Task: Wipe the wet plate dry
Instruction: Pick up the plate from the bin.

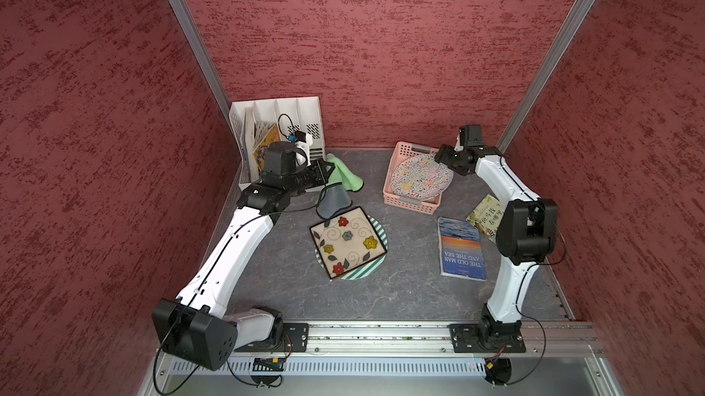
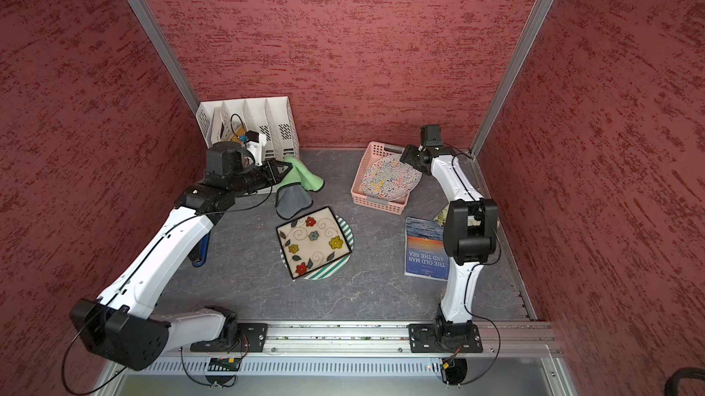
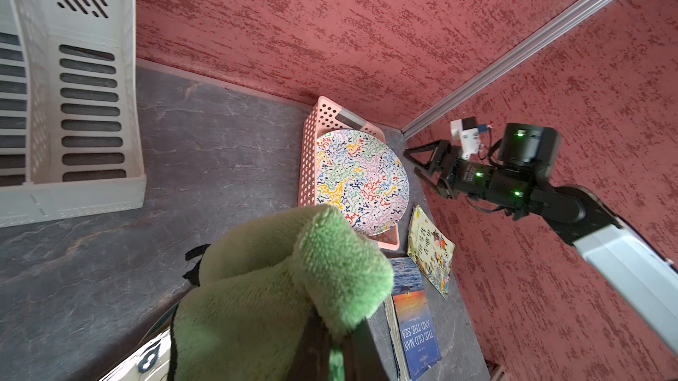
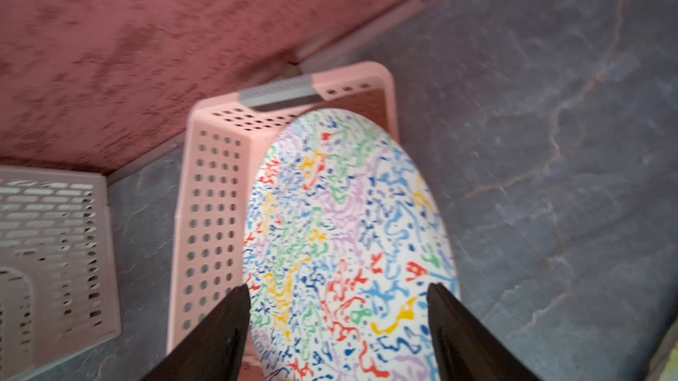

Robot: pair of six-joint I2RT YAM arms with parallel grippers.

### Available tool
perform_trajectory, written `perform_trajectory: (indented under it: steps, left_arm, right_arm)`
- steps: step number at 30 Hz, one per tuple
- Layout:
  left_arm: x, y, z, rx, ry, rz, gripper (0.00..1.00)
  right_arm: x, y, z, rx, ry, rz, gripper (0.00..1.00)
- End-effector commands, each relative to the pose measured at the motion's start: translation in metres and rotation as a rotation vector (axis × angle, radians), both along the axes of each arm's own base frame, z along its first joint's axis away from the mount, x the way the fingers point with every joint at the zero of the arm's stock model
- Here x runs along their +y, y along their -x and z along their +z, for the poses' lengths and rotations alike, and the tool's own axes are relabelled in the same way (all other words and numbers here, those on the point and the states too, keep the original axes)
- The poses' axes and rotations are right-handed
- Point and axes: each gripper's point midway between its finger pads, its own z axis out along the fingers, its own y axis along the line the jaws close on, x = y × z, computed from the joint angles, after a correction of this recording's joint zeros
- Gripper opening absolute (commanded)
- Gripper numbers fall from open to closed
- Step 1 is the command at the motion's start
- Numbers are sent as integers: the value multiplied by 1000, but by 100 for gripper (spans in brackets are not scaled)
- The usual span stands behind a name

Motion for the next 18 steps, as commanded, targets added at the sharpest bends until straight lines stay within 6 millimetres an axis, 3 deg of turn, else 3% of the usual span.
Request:
perform_trajectory:
  steps: [1,6,12,18]
  left_arm:
    - [-12,0,6,-19,21,-86,0]
    - [-16,-5,11,-30,25,-115,0]
    - [-17,-9,5,-6,38,-131,0]
    - [-15,-9,-2,13,49,-129,0]
  right_arm:
    - [-17,-1,-8,50,-34,-60,82]
    - [-17,-6,-41,108,-81,-45,77]
    - [-17,-6,-51,113,-85,-45,42]
    - [-20,-5,-39,96,-55,-30,3]
